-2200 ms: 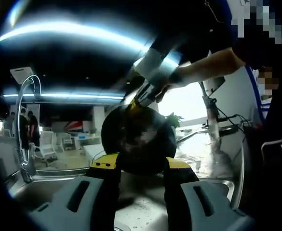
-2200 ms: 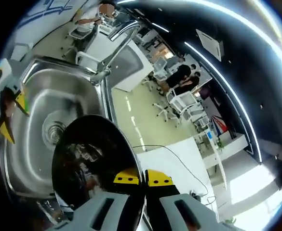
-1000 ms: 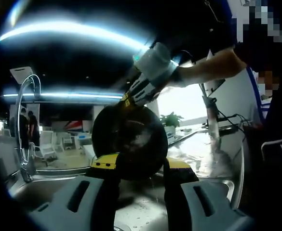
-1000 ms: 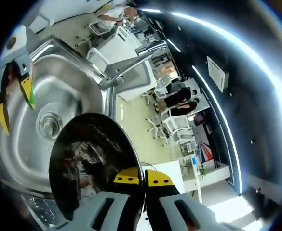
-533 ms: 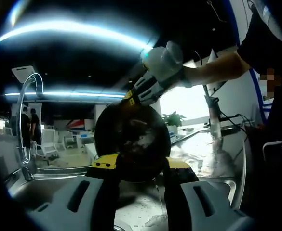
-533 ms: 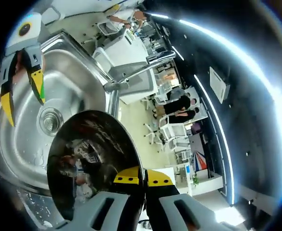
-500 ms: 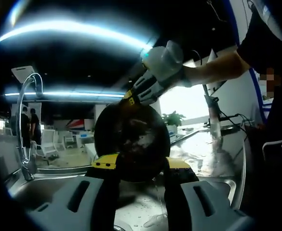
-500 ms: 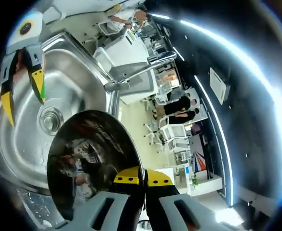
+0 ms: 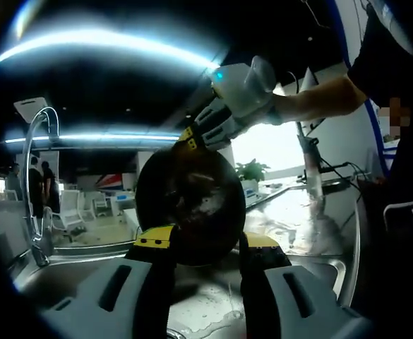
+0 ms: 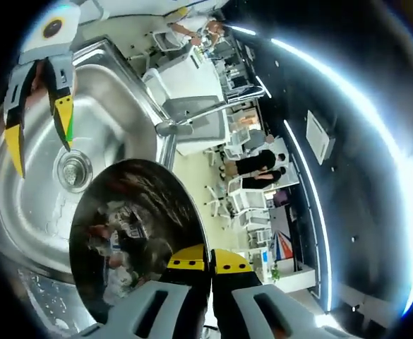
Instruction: Pick up bowl with dirty water move over sink pour dirty water into sink return bowl to place
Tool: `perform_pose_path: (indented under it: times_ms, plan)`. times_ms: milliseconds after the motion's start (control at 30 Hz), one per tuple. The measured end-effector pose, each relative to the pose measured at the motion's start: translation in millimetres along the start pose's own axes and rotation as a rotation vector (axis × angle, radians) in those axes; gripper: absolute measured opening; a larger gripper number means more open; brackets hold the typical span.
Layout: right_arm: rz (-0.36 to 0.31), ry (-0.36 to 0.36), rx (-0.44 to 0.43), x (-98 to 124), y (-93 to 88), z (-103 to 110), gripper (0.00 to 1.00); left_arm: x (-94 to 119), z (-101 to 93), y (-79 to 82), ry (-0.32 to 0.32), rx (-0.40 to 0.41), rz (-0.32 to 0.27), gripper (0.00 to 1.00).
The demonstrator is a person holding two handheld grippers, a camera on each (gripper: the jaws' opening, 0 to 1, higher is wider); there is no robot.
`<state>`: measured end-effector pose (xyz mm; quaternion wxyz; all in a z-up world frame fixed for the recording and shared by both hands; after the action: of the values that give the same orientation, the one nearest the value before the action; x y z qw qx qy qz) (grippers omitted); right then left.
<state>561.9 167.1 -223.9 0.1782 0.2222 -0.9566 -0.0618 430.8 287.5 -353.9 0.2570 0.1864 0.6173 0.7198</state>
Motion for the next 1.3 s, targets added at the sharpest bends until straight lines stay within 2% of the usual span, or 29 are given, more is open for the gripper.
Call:
perform_pose_path:
  times_ms: [200, 700, 833, 1300]
  plan:
    - [-0.016, -0.022, 0.026, 0.6, 3.9, -0.3, 0.0, 0.1, 0.7, -0.1, 0.003, 0.002, -0.001, 0.34]
    - [-0.071, -0.11, 0.186, 12.3, 11.0, 5.5, 0.0, -0.7, 1.0, -1.5, 0.002, -0.002, -0.001, 0.34]
    - [-0.072, -0.114, 0.191, 12.7, 11.4, 3.7, 0.0, -0.4, 0.2, -1.5, 0.001, -0.004, 0.001, 0.34]
    - [-0.057, -0.06, 0.096, 8.5, 6.9, 2.4, 0.0, -0.3, -1.0, -1.2, 0.002, -0.01, 0.006, 0.34]
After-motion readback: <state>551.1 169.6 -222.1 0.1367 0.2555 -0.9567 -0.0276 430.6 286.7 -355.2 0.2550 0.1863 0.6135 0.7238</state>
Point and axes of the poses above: the point that each gripper's makers call its tool centre point, and the gripper's own axes: x roughly backward along the fingers, z roughly to its left, y roughly out of its top, the point moved 8 cm from there along x, roughly backward along the fingers, and after that the axes turned 6 degrees about z, right-handed, at the moved point
